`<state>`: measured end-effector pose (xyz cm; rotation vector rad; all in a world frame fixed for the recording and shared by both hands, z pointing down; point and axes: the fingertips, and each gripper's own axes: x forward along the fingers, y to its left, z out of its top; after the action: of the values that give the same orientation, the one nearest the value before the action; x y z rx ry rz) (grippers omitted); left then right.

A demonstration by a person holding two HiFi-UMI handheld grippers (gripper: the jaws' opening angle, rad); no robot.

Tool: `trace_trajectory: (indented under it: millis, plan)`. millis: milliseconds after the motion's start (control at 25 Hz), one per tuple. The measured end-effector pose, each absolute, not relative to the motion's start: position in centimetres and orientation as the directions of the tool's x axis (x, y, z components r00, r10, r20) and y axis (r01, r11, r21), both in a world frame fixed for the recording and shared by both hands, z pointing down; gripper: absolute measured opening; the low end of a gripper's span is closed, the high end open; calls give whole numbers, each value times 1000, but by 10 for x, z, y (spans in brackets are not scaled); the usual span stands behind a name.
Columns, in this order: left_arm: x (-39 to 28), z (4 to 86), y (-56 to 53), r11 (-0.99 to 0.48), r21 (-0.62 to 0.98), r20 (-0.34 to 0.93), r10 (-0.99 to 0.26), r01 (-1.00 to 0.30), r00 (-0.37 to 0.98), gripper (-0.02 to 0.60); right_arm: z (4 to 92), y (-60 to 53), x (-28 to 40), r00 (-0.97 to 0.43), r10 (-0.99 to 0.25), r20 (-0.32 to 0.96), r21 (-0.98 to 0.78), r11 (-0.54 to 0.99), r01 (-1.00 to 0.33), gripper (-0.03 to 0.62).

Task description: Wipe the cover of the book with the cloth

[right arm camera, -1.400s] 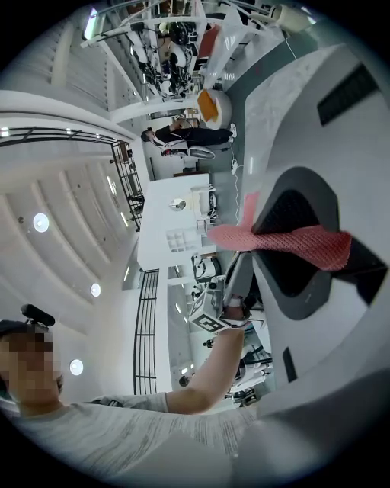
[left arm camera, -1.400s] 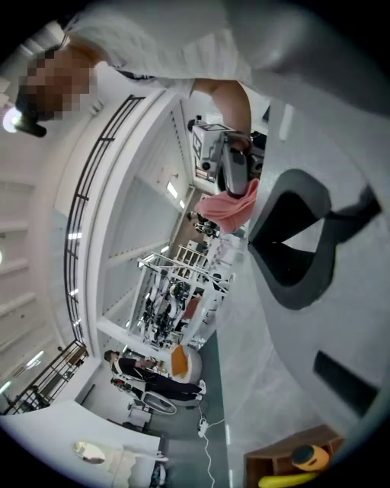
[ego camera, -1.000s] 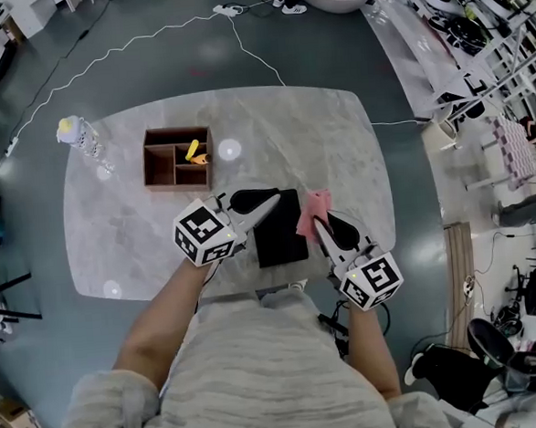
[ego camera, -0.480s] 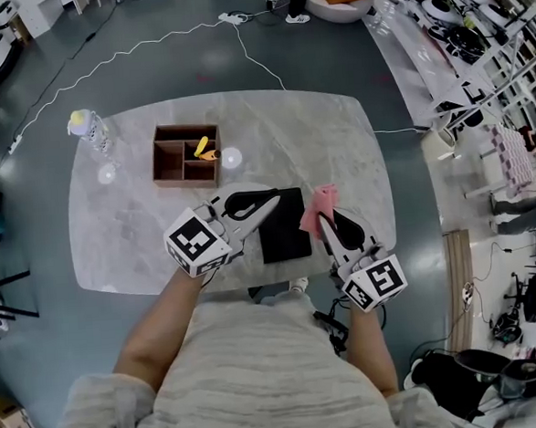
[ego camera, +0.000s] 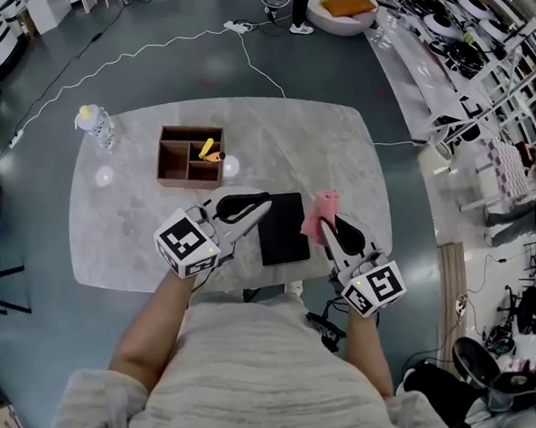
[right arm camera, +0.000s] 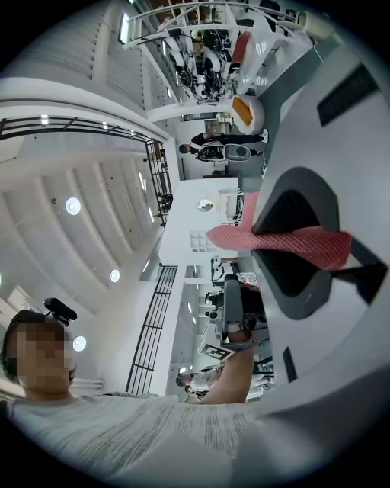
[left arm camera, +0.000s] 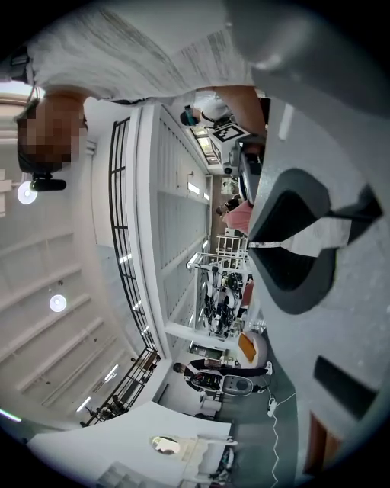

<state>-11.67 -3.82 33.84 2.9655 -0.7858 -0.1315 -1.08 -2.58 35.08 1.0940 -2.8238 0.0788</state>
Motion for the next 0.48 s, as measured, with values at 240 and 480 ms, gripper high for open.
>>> trace_trajectory:
  millis: [240,480]
  plan:
    - [-125,337,-37,-863,106,-71,-503,-495,861,18,348,-25,-13,-734,-669,121,-7,739,-674,55]
    - [-119,350,-28,-889,187,-46,-434,-419,900,18,351,-22,-18,-734,-667,129,-6,739,-673,55]
